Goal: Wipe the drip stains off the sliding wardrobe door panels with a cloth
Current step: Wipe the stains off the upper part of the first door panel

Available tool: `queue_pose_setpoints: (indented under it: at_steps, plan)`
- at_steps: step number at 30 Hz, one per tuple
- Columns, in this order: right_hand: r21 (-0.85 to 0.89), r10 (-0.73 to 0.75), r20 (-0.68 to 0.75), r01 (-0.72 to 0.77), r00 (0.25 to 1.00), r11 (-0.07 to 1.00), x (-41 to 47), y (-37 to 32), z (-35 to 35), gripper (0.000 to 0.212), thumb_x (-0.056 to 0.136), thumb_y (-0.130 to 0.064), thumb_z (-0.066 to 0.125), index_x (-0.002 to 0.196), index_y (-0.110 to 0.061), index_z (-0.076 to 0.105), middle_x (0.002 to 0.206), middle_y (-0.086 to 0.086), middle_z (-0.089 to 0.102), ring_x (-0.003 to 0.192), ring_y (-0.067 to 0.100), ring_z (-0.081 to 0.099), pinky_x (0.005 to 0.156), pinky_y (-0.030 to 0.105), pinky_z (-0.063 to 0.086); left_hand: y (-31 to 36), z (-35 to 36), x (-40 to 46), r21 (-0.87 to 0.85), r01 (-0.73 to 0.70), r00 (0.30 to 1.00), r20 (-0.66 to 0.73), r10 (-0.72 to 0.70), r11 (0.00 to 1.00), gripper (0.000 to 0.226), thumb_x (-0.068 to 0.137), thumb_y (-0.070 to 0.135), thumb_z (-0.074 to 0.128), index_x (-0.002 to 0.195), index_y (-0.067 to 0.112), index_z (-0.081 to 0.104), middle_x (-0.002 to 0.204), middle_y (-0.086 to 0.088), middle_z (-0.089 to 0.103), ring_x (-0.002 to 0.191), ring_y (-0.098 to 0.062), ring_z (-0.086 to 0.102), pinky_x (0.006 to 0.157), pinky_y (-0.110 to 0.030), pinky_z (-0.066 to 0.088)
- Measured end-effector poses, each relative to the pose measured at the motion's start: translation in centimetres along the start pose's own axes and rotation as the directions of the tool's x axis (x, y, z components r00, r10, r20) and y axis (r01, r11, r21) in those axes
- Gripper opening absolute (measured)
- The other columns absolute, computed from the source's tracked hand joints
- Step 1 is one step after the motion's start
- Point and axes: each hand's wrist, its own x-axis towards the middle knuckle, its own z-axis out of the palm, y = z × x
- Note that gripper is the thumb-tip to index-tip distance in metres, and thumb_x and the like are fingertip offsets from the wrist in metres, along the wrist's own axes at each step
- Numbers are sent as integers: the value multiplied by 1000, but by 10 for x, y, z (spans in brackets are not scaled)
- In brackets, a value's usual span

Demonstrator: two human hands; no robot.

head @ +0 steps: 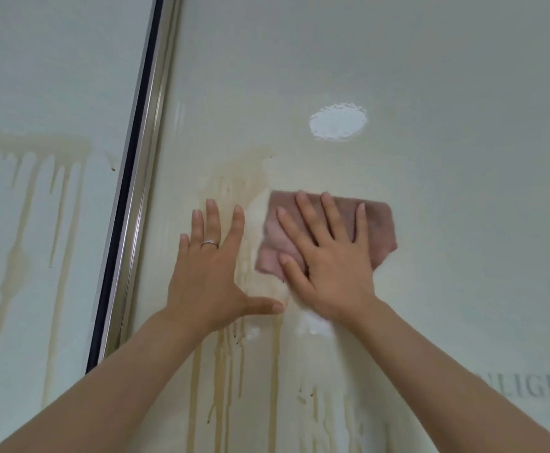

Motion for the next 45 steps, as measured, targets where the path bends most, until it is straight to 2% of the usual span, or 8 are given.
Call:
queue_pose_setpoints:
  at_steps: [5, 10, 16, 22, 27, 33, 39, 45]
  plan:
    - [-18, -210, 47, 211, 976, 977, -8, 13, -6, 58, 93, -50, 32, 145, -27, 43, 154, 4, 36, 142, 30, 27, 112, 58, 5, -1, 12, -15, 17, -26, 998, 58, 25, 1000, 130, 59, 73, 65, 124, 34, -40, 139, -3, -45, 135, -23, -34, 112, -39, -13]
    - [-43, 152, -101, -157, 983, 987, 17, 16, 3, 57, 92, -46, 34, 144, -24, 45, 153, 6, 37, 142, 32, 27, 113, 51, -4, -4, 16, -14, 36, -26, 999, 40, 25, 999, 132, 58, 76, 63, 125, 31, -42, 138, -2, -47, 130, -19, -38, 111, -38, -14]
    - [-4, -251, 76, 252, 965, 968, -21, -3, -7, 59, 91, -50, 34, 144, -27, 44, 154, 3, 36, 142, 30, 28, 113, 59, 7, -5, 15, -14, 25, -41, 999, 24, 41, 999, 129, 56, 76, 61, 124, 33, -40, 137, 0, -45, 136, -21, -32, 113, -39, -11]
    - [-54, 228, -77, -232, 971, 971, 7, 33, -4, 61, 92, -49, 28, 149, -26, 35, 158, 4, 27, 145, 28, 16, 113, 51, -6, -4, 17, -13, 47, -16, 999, 48, 14, 999, 133, 55, 78, 60, 122, 33, -44, 136, -2, -48, 127, -17, -40, 111, -37, -14]
    - [-21, -236, 78, 239, 969, 971, -42, 9, -11, 58, 94, -51, 32, 146, -26, 40, 155, 4, 33, 144, 30, 25, 114, 59, 5, -2, 14, -14, 11, -21, 999, 36, 21, 1000, 133, 55, 74, 65, 128, 31, -38, 140, 0, -43, 137, -23, -31, 113, -39, -11]
    - [-50, 307, -48, -309, 950, 950, -4, 45, -9, 61, 94, -49, 26, 150, -26, 32, 159, 3, 25, 146, 30, 16, 113, 49, -9, -2, 14, -13, 33, -10, 998, 63, 8, 999, 134, 54, 77, 62, 125, 31, -42, 134, -1, -48, 127, -17, -40, 112, -38, -14]
    - [-39, -252, 94, 256, 963, 966, -50, 26, -17, 57, 94, -49, 32, 147, -27, 35, 155, 4, 33, 143, 29, 26, 113, 59, 8, -2, 13, -15, 29, -16, 999, 49, 15, 999, 131, 58, 73, 64, 129, 31, -38, 140, -3, -44, 136, -23, -33, 112, -38, -13]
    - [-158, 298, 15, -292, 954, 943, -17, 54, 7, 58, 98, -48, 30, 153, -34, 19, 162, 3, 12, 149, 28, 8, 116, 59, 2, -5, 18, -14, 15, -31, 999, 37, 31, 999, 131, 56, 76, 63, 126, 34, -40, 135, 0, -47, 130, -18, -38, 109, -35, -17]
